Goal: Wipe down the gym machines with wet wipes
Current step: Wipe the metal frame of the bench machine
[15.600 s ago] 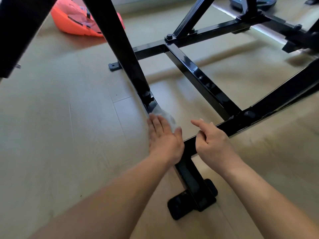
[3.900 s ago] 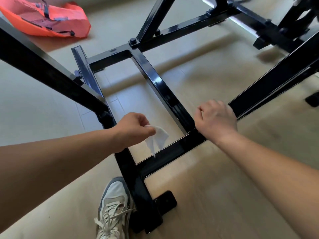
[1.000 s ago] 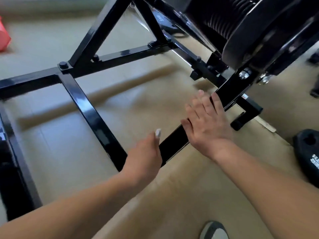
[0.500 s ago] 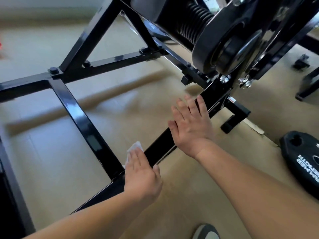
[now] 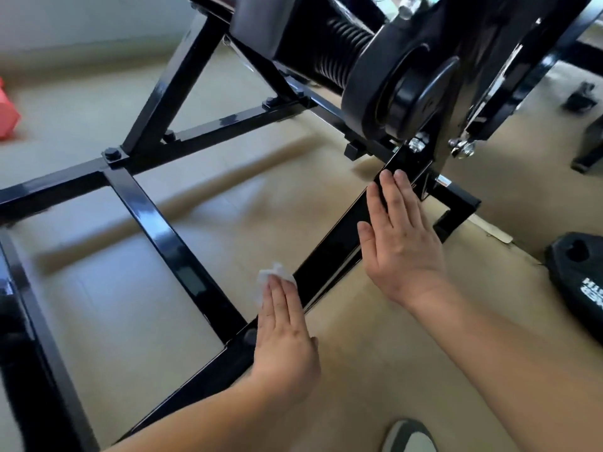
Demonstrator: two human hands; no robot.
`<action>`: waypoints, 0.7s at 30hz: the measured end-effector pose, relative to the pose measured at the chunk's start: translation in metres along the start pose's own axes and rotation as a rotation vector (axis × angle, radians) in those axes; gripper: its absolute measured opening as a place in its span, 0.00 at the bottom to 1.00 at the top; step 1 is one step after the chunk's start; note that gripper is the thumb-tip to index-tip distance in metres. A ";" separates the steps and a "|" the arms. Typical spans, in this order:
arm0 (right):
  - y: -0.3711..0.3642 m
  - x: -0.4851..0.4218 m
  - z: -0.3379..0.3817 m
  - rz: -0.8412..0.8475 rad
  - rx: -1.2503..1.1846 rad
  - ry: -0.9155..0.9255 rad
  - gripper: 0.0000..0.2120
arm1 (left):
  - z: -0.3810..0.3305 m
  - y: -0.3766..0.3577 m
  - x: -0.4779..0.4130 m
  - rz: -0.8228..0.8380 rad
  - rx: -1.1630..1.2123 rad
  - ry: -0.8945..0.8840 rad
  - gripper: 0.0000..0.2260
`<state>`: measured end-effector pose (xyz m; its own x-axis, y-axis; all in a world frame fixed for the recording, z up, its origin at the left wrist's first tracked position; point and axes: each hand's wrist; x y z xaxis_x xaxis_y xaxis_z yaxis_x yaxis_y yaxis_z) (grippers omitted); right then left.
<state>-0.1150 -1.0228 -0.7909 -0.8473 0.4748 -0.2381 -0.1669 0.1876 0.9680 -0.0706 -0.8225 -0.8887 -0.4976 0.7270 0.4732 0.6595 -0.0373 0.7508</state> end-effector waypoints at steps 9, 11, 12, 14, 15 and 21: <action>0.009 0.012 -0.013 -0.189 -0.186 -0.118 0.25 | -0.074 0.065 -0.057 -0.293 -0.170 -0.432 0.41; 0.007 0.018 -0.020 -0.172 -0.248 -0.152 0.25 | -0.061 0.059 -0.050 -0.279 -0.259 -0.457 0.42; 0.007 0.019 -0.024 -0.153 -0.283 -0.184 0.24 | -0.054 0.052 -0.043 -0.253 -0.295 -0.455 0.42; 0.009 0.018 -0.028 -0.097 -0.380 -0.252 0.24 | -0.046 0.045 -0.038 -0.225 -0.343 -0.449 0.43; 0.011 0.015 -0.029 -0.058 -0.431 -0.284 0.23 | -0.048 0.048 -0.043 -0.242 -0.355 -0.465 0.43; 0.031 0.007 -0.042 0.071 -0.846 -0.595 0.19 | -0.123 0.113 -0.077 -0.338 -0.327 -0.524 0.41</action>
<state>-0.1471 -1.0495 -0.7591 -0.5217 0.8520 0.0434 -0.6206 -0.4140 0.6660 -0.0270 -0.9671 -0.7841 -0.2545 0.9665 -0.0330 0.2722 0.1043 0.9566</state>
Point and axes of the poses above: each hand's wrist, its own x-axis away from the middle knuckle, its own y-axis out of the back of the hand, z = x × y, and after that the axes turned 12 degrees about z, right-handed
